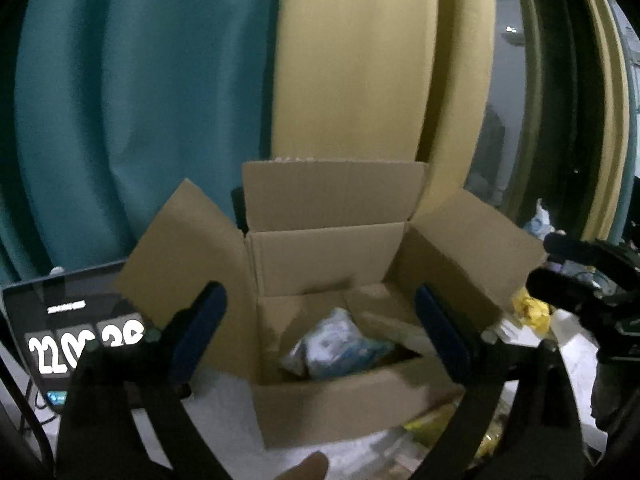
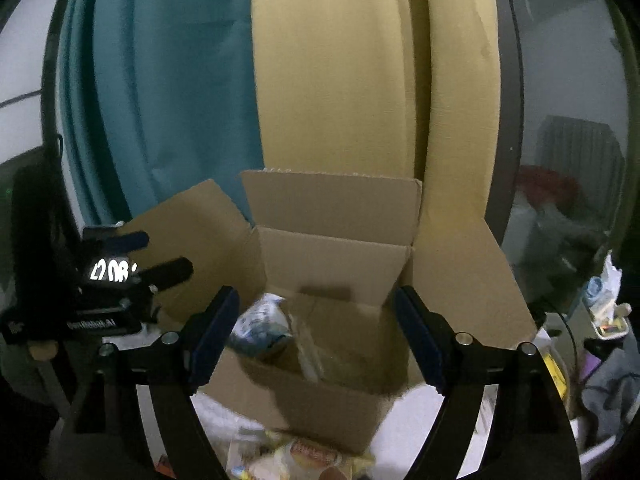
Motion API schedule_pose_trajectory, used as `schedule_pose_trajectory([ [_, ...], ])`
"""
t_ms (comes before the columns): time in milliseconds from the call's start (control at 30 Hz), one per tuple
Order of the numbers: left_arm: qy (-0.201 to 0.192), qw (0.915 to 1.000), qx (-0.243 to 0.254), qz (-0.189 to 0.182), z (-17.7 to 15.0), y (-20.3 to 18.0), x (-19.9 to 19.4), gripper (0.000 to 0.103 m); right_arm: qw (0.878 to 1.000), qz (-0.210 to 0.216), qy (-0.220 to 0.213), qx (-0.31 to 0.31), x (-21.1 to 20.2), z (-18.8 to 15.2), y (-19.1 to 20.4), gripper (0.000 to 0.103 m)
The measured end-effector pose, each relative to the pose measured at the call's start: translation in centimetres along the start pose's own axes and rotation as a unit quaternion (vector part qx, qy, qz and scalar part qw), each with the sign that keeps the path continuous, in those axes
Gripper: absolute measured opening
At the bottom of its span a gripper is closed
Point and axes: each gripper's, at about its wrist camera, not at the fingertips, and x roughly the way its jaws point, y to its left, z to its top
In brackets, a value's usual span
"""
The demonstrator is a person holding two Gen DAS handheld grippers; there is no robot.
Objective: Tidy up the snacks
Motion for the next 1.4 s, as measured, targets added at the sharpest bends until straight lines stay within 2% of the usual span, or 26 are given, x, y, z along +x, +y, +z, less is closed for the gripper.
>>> schedule_pose_trajectory([
  [300, 0.011, 0.9998, 0.006, -0.014, -3.5, -1.9, -5.6, 0.096, 1.0, -0.012, 0.0, 0.003, -5.9, -2.6, 0.9, 0.083],
  [467, 0.039, 0.9989, 0.008, -0.026, -6.5, -3.3, -6.8, 0.096, 0.999, -0.018, 0.016, 0.024, -7.7, -5.2, 0.2, 0.083],
  [767, 0.108, 0.9934, -0.004, -0.038, -11.8, -4.6, -5.5, 0.096, 0.996, -0.019, 0.055, 0.07, -8.1, -10.0, -1.8, 0.083],
  [933, 0.145, 0.9882, -0.004, -0.049, -14.5, -5.1, -4.9, 0.096, 0.991, -0.001, 0.088, 0.1, -8.4, -12.9, -2.0, 0.083],
  [1167, 0.19, 0.9787, -0.01, -0.077, -16.9, -5.3, -3.8, 0.096, 0.98, 0.037, 0.146, 0.131, -7.9, -16.9, 1.1, 0.083],
  [1300, 0.206, 0.9739, 0.002, -0.094, -17.7, -6.2, -3.4, 0.096, 0.977, 0.052, 0.158, 0.131, -7.7, -17.6, 3.0, 0.083],
  [1367, 0.212, 0.9717, 0.011, -0.103, -18.1, -6.8, -3.3, 0.094, 0.978, 0.046, 0.164, 0.119, -7.4, -17.6, 4.3, 0.083],
  [1400, 0.216, 0.972, 0.014, -0.093, -18.2, -6.9, -3.1, 0.094, 0.979, 0.04, 0.166, 0.109, -7.3, -17.6, 4.8, 0.083],
])
